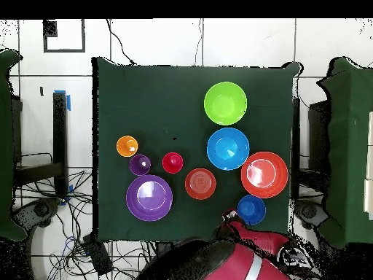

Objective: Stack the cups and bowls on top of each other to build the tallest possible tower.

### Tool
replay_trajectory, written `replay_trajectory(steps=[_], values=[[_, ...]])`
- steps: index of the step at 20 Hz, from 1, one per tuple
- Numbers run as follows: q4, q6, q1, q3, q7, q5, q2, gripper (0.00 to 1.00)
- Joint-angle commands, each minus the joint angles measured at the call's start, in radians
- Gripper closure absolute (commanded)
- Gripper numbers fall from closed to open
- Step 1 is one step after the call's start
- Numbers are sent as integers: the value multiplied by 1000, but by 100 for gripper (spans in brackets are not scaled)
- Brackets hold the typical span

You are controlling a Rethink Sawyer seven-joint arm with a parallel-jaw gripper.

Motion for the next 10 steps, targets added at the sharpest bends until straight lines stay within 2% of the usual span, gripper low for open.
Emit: replay_trajectory(steps=[1, 10], values=[[-12, 101, -9, 144, -44, -24, -7, 0], [8, 154, -39, 183, -66, -23, -49, 0]])
